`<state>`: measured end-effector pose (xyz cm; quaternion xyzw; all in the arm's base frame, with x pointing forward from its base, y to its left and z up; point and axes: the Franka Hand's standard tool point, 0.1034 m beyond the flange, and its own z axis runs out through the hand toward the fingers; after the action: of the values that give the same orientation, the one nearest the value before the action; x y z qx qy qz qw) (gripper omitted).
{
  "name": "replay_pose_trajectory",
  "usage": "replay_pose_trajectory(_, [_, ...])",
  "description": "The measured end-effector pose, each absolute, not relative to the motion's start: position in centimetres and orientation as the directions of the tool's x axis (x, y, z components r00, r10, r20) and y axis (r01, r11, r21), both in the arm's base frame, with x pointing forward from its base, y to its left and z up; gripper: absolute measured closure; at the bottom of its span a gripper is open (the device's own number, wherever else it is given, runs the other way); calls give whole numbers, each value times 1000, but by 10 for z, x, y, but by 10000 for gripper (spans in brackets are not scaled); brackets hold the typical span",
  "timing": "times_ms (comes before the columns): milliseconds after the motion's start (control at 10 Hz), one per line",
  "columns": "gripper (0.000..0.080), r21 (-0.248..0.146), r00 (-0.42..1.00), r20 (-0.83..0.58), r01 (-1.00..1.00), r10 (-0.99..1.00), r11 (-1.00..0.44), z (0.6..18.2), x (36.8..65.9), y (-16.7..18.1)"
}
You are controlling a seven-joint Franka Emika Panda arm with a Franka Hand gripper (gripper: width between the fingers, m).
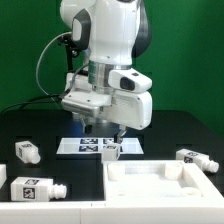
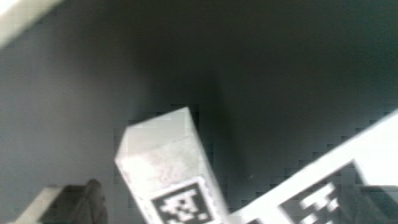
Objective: Assemble one leg
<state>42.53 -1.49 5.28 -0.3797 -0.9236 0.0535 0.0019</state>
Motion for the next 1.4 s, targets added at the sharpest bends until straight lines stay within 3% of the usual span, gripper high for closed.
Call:
replay_pose_trajectory(300, [151,-108,-351,-86,934,932,341,59,437,-8])
replay_pose_trajectory(500, [151,-92,-244,-96,967,965,236,59,439,-8])
replay_pose_trajectory(800, [151,-63,27,-114,997,993,-34,59,439,-7])
replay_pose_trajectory(1100, [151,-2,563,-83,825,822,-565,57,439,-4])
replay_pose_trajectory(1200, [151,-2,669,-71,741,740,-671,57,445,0])
replay_pose_trajectory(1300, [151,-27,793,-67,605,605,-796,60,452,-3])
replay_pose_trajectory(1400, [151,-28,827,-54,559,559,-829,62,456,-3])
